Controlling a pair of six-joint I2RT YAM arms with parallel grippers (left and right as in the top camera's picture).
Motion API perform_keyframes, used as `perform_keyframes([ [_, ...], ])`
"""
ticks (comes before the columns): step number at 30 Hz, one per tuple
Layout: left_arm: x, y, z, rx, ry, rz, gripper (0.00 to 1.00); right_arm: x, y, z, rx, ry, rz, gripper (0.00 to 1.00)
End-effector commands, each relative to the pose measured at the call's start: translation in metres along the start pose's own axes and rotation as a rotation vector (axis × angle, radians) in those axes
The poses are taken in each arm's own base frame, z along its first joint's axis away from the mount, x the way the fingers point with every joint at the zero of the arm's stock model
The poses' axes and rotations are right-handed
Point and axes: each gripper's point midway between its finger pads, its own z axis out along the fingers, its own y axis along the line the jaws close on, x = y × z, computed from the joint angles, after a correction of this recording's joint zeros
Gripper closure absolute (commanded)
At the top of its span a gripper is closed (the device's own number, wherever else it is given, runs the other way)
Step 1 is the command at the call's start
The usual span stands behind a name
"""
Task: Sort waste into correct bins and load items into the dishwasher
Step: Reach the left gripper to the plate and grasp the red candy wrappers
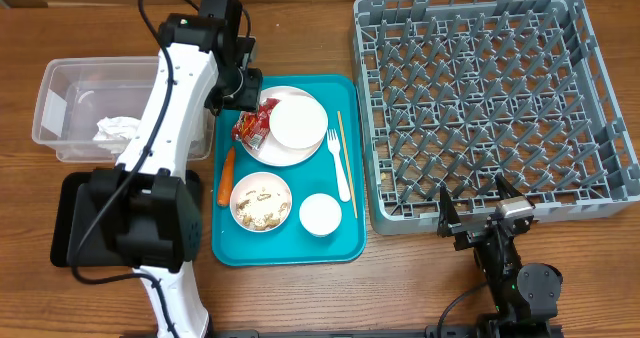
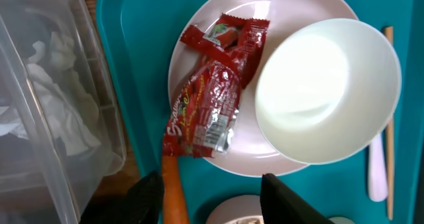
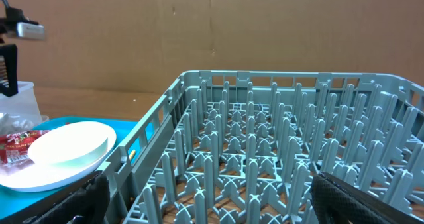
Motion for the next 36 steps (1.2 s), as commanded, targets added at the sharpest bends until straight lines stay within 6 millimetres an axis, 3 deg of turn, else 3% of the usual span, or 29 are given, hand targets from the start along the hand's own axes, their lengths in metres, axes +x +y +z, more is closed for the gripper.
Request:
perform_keyframes([
  [1, -0.003, 0.01, 0.015, -0.057, 0.014, 0.027, 0.51, 0.002, -0.003, 0.0, 0.013, -0.003, -0.004, 0.0],
  [13, 0.0, 0.014, 0.049, -0.075, 0.081, 0.03, 0.5, 0.002, -0.003, 0.0, 0.013, -0.003, -0.004, 0.0],
  [36, 0.01, 0.016, 0.076, -0.076, 0.104, 0.028, 0.5, 0.002, -0.003, 0.0, 0.013, -0.003, -0.004, 0.0],
])
